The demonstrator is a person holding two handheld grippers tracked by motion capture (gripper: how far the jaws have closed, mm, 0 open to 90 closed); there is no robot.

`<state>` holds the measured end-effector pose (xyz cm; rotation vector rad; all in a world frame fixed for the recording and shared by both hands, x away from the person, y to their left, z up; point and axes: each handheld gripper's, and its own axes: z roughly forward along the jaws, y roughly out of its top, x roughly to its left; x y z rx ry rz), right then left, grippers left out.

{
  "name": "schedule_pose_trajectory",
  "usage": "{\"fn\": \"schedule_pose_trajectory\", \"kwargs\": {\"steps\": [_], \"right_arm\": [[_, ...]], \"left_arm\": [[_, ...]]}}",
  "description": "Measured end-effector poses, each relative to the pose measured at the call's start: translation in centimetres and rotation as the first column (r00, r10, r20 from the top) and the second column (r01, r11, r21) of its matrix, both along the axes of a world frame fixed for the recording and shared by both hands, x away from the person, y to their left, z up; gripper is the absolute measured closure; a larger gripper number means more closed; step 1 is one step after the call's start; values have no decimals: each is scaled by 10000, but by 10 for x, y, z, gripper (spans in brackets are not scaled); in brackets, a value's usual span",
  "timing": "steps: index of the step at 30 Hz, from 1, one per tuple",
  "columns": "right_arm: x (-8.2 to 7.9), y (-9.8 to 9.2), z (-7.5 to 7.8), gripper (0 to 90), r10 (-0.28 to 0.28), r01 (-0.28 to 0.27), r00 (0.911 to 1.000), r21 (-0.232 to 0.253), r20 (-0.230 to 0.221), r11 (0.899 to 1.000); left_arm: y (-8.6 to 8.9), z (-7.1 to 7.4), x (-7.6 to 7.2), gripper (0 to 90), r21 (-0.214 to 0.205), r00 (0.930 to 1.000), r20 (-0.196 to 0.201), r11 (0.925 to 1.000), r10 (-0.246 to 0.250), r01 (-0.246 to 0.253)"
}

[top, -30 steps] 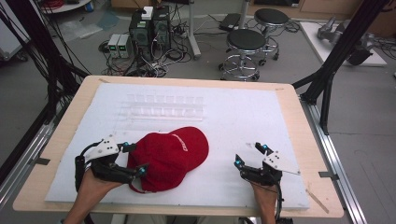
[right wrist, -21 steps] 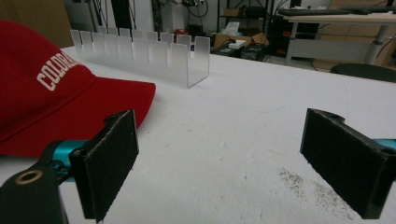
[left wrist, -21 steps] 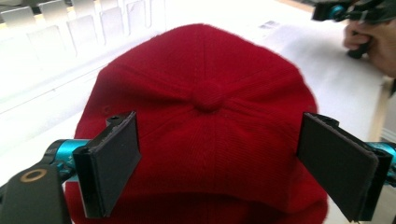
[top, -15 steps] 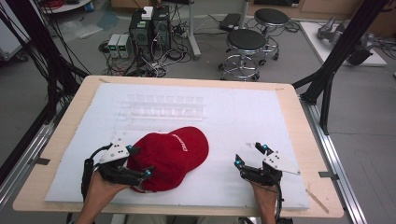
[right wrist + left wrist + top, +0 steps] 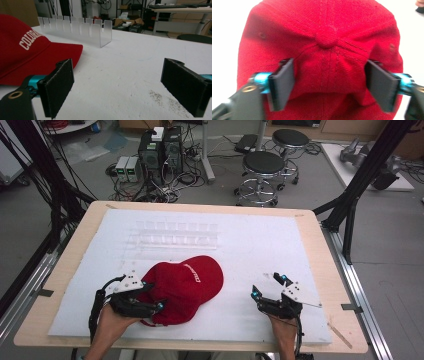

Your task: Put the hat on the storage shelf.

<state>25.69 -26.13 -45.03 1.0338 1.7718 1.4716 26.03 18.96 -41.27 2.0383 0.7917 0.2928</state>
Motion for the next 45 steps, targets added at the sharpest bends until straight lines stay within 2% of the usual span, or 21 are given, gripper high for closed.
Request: {"fn": "schedule_pose_trajectory", "kwargs": {"steps": [2, 5, 7, 10, 15, 18, 22, 26, 29, 38, 45], "right_arm": [[0, 0, 0, 103, -14, 14, 10000, -27, 10, 10000], [0, 0, 0, 103, -10, 10, 10000, -43, 52, 10000], [0, 0, 0, 103, -16, 17, 10000, -51, 57, 10000], [-1, 0, 0, 103, -18, 18, 10000, -40, 45, 10000], [-1, 0, 0, 103, 14, -14, 10000, -39, 55, 10000], [-1, 0, 0, 103, 14, -14, 10000, 4, 53, 10000], [-1, 1, 0, 103, 29, -28, 10000, -80, 76, 10000], [-1, 1, 0, 103, 101, -100, 9999, -127, 79, 9999], [0, 1, 0, 103, 161, -160, 9999, -152, 60, 9998], [3, 7, 1, 103, 424, -439, 9989, -840, -205, 9955], [5, 8, 2, 103, 463, -504, 9976, -789, -523, 9956]], "left_arm": [[-1, -1, 0, 398, -25, 9999, -114, 10000, -6, 6], [-1, -2, 1, 562, -34, 9993, -292, 9997, -235, 234], [-2, -3, 1, 688, 30, 9994, -230, 9997, -244, 245], [-2, -2, 1, 765, -22, 9997, -158, 9998, -178, 178], [1, 1, 1, 798, -317, 9999, 5, 9994, -125, 125], [3, 4, 1, 805, -637, 9999, 84, 9980, 56, -51], [7, 8, 2, 806, -691, 9999, 112, 9976, -12, 20], [12, 16, 5, 806, -917, 9999, 141, 9958, 0, 12], [17, 25, 10, 806, -922, 9995, 291, 9957, -78, 105], [27, 63, 27, 806, -824, 9955, 861, 9955, -392, 463], [28, 85, 38, 806, -686, 9886, 1192, 9926, -919, 1005]]}}
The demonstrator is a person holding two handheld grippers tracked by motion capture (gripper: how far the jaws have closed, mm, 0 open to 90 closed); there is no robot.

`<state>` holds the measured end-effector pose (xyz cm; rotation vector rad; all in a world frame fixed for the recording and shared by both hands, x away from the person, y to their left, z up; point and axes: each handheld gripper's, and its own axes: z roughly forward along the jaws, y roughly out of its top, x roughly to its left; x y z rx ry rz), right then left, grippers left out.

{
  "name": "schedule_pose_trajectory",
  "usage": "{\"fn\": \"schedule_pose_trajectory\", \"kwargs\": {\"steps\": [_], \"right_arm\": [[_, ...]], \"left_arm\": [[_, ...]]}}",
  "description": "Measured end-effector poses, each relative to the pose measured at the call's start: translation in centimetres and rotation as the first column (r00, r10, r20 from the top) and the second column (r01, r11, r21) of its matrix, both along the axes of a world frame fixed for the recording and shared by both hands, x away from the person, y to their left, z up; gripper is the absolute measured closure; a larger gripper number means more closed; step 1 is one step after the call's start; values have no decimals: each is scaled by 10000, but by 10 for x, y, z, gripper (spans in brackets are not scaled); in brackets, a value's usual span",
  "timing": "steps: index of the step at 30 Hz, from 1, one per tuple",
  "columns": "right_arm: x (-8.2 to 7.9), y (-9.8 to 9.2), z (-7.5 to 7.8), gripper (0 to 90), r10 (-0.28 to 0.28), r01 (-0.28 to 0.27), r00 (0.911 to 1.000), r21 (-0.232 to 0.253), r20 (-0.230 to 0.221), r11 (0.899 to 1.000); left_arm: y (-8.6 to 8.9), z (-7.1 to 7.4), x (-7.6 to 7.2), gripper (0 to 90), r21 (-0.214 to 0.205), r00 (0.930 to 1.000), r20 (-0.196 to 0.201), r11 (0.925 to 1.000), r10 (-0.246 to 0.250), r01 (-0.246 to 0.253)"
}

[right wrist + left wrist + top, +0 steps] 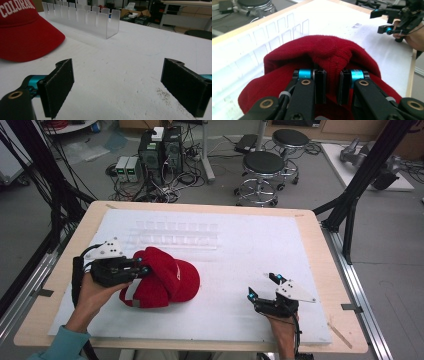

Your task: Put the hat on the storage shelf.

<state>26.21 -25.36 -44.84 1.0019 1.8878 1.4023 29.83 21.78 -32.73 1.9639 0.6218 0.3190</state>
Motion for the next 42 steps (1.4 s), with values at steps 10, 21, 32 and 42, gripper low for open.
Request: {"fn": "schedule_pose_trajectory", "kwargs": {"steps": [10, 21, 32, 42], "right_arm": [[4, 4, 13, 103, 440, -440, 9990, 20, -100, 9990], [16, 34, 51, 102, 2172, -2171, 9761, 282, 3, 9757], [34, 77, 89, 102, 4047, -4047, 9144, 84, 14, 9144], [55, 116, 92, 103, 5166, -5175, 8550, -81, -465, 8557]], "left_arm": [[-11, 18, 8, 805, 225, 9971, 136, 9970, -746, 743], [-18, 29, 11, 806, 135, 9928, 292, 9932, -1158, 1155], [-31, 28, 20, 805, 201, 9800, 183, 9800, -1984, 1980], [-46, 24, 27, 805, 308, 9686, 161, 9684, -2480, 2475]]}}
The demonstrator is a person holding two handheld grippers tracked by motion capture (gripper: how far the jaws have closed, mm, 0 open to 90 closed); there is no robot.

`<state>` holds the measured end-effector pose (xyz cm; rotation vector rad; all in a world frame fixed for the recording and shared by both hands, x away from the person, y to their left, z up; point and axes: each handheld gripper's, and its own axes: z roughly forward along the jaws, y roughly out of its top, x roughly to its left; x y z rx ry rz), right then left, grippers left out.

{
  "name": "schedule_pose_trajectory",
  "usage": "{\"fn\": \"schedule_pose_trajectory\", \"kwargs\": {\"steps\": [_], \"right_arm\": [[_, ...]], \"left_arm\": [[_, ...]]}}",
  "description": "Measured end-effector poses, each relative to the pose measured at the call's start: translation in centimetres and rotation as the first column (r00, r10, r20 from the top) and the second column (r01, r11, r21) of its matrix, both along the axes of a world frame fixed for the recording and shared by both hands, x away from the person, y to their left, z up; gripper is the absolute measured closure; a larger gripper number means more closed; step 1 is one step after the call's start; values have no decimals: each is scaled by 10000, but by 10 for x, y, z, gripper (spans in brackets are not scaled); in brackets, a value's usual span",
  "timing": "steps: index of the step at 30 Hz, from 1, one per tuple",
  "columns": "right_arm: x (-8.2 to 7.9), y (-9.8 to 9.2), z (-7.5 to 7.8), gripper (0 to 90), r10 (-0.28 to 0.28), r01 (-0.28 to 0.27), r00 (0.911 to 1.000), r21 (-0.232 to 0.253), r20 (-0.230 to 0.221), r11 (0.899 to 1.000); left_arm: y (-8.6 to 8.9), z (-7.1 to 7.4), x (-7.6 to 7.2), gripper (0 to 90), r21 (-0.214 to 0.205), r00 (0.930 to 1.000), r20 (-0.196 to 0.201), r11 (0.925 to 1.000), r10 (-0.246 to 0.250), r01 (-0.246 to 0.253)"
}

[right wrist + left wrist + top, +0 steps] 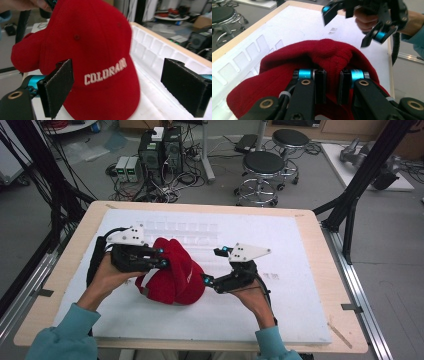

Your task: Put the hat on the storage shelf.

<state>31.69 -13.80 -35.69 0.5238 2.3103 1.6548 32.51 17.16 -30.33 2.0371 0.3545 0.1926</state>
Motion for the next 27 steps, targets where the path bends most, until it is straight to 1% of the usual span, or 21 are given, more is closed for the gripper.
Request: {"fn": "schedule_pose_trajectory", "kwargs": {"steps": [2, 3, 5, 6, 13, 14, 15, 16, 17, 18, 20, 22, 23, 25, 27], "right_arm": [[3, 5, -2, 103, 268, -269, 9995, -70, -173, 9996], [5, 8, -3, 103, 307, -309, 9994, -130, -186, 9994], [8, 11, -5, 103, 416, -419, 9989, -149, -215, 9990], [9, 12, -6, 103, 434, -438, 9988, -168, -236, 9989], [13, 21, -8, 109, 732, -740, 9965, -199, -416, 9971], [14, 21, -8, 142, 866, -877, 9950, -190, -502, 9960], [15, 22, -7, 154, 1028, -1037, 9933, -147, -528, 9945], [15, 22, -7, 178, 1038, -1046, 9932, -134, -524, 9944], [15, 23, -7, 217, 1224, -1232, 9907, -104, -602, 9923], [15, 23, -7, 236, 1359, -1368, 9889, -106, -595, 9905], [15, 24, -7, 284, 1440, -1450, 9880, -137, -565, 9893], [14, 24, -6, 363, 1536, -1545, 9870, -169, -474, 9878], [13, 24, -6, 389, 1521, -1530, 9874, -189, -424, 9880], [13, 24, -5, 469, 1623, -1628, 9866, -270, -189, 9863], [12, 24, -4, 525, 1466, -1469, 9891, -353, -110, 9885]], "left_arm": [[-3, 0, 0, 805, -9, 10000, 44, 10000, -58, 58], [-4, 1, 0, 805, 50, 9999, 106, 9999, -91, 91], [-7, 1, 0, 805, 24, 9998, 143, 9999, -142, 141], [-9, 1, 0, 805, 97, 9996, 198, 9998, -196, 194], [-19, -1, 0, 805, 156, 9985, 184, 9985, -524, 521], [-19, -1, 0, 805, 87, 9982, 184, 9984, -562, 561], [-20, -1, 0, 805, 30, 9978, 223, 9981, -621, 620], [-20, 0, 0, 805, 37, 9974, 236, 9976, -688, 687], [-21, 0, 1, 805, 16, 9969, 241, 9972, -748, 748], [-21, 0, 1, 805, 20, 9967, 253, 9970, -769, 768], [-21, -1, 1, 805, -18, 9965, 256, 9969, -791, 792], [-21, 0, 2, 805, 27, 9965, 264, 9968, -793, 793], [-21, -1, 1, 805, -26, 9966, 240, 9969, -786, 787], [-21, -1, 2, 805, -23, 9963, 285, 9967, -813, 814], [-22, 0, 2, 805, -2, 9957, 310, 9962, -874, 875]]}}
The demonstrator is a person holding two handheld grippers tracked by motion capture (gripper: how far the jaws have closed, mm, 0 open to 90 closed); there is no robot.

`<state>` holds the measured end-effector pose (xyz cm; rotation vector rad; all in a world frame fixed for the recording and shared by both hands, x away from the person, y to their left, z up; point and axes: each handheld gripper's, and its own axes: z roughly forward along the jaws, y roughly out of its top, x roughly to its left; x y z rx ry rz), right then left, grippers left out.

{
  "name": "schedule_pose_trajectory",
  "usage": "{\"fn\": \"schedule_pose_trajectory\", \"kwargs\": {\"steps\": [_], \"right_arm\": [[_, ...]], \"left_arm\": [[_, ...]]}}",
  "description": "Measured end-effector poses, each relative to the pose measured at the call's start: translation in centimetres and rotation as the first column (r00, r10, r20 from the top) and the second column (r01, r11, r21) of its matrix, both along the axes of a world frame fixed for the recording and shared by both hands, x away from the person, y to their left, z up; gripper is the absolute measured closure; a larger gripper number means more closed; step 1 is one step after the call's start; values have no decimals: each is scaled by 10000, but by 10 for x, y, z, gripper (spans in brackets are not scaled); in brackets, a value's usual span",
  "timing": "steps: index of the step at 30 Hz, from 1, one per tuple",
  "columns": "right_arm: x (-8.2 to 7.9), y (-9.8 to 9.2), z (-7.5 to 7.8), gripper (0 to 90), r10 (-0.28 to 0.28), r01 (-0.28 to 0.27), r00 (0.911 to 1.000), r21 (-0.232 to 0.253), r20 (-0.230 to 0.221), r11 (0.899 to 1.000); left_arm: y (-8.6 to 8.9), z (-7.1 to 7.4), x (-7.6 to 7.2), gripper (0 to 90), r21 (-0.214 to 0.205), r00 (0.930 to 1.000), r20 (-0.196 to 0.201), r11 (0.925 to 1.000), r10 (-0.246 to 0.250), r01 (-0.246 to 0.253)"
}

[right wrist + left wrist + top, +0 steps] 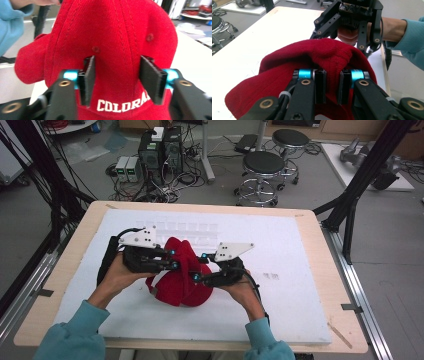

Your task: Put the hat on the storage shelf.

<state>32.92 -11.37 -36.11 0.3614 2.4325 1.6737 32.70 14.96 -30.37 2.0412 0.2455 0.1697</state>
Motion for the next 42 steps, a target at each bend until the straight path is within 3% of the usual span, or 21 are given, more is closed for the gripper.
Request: {"fn": "schedule_pose_trajectory", "kwargs": {"steps": [5, 11, 21, 24, 28, 31, 33, 34, 37, 42], "right_arm": [[-1, 1, 1, 708, -161, 160, 9998, -115, -153, 9998], [-1, 0, 0, 817, -314, 305, 9980, -168, -554, 9994], [-4, 2, 2, 866, -494, 485, 9970, -175, -592, 9987], [-5, 1, 3, 867, -541, 536, 9969, -95, -570, 9985], [-6, 0, 5, 867, -775, 771, 9960, -102, -448, 9970], [-5, -3, 5, 867, -1008, 1005, 9938, -89, -479, 9949], [-5, -4, 5, 867, -1178, 1177, 9918, -44, -490, 9930], [-4, -5, 6, 867, -1217, 1217, 9917, -24, -419, 9926], [-5, -8, 8, 867, -1437, 1448, 9883, 177, -507, 9893], [-4, -13, 11, 867, -1864, 1884, 9814, 429, -462, 9812]], "left_arm": [[-2, 1, 0, 805, 71, 10000, 91, 10000, 34, -35], [-4, 1, 1, 803, 330, 9998, 198, 9994, 70, -77], [-2, 2, 2, 775, 284, 9995, 236, 9994, 210, -217], [-1, 3, 1, 723, 255, 9990, 309, 9991, 333, -341], [1, 4, -1, 517, 231, 9940, 440, 9946, 1001, -1012], [5, 5, -3, 282, -275, 9862, 453, 9870, 1595, -1584], [9, 4, -4, 159, -581, 9769, 435, 9767, 2092, -2066], [12, 4, -4, 133, -653, 9725, 401, 9718, 2293, -2265], [21, 2, -5, 107, -997, 9695, 259, 9656, 2437, -2400], [34, -3, -11, 119, -1738, 9631, -550, 9474, 2633, -2689]]}}
